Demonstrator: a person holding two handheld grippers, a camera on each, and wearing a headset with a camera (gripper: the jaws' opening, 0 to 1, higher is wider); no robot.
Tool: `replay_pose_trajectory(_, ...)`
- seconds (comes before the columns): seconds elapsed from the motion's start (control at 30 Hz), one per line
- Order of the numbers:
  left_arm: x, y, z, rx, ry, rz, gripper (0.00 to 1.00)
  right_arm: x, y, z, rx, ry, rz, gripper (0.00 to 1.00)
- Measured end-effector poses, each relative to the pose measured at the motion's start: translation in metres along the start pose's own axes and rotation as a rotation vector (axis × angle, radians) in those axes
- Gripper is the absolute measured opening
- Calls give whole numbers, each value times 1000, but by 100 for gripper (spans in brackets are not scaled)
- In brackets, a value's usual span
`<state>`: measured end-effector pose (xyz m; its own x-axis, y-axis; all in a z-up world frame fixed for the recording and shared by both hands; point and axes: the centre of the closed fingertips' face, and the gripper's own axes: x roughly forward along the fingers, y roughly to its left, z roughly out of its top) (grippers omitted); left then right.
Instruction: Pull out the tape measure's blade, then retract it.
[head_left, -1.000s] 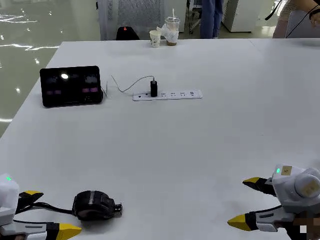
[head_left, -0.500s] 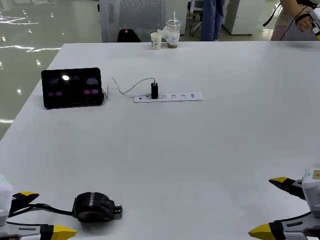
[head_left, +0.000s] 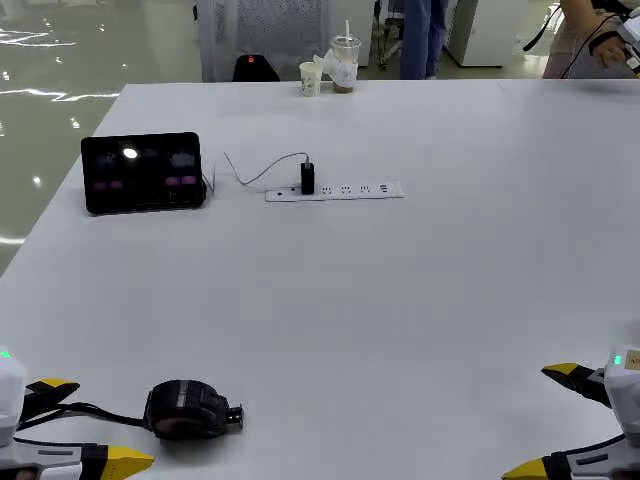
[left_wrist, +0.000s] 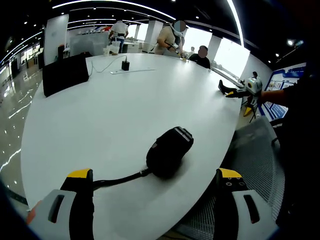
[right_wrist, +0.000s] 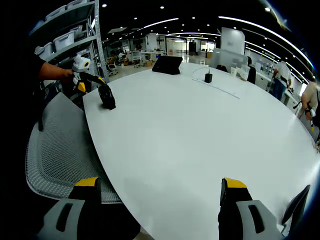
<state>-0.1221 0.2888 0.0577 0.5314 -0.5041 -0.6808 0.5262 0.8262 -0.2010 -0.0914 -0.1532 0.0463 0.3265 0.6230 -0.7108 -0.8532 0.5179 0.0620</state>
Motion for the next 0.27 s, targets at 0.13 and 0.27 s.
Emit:
replay_pose_trajectory(0.13, -2, 1, -1, -5, 2, -1, 99, -1, -1, 1, 0, -4, -2, 99)
replay_pose_trajectory(0.27, -3, 0, -3, -2, 7, -2, 99, -2, -2, 4, 0, -10, -4, 99)
